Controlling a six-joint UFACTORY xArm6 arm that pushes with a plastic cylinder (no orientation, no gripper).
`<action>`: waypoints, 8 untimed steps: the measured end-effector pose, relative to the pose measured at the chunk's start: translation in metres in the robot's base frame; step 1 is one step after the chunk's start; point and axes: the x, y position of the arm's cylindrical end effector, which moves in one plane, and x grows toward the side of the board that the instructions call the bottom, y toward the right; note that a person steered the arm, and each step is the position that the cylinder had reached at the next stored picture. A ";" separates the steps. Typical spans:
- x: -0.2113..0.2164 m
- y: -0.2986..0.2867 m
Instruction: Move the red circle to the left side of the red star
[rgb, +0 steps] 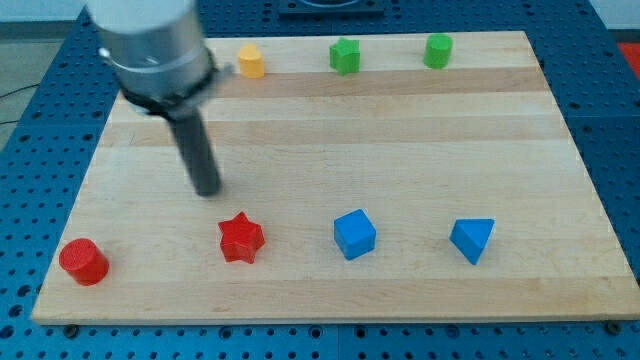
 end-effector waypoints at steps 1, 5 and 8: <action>0.013 -0.120; 0.127 -0.115; 0.101 -0.070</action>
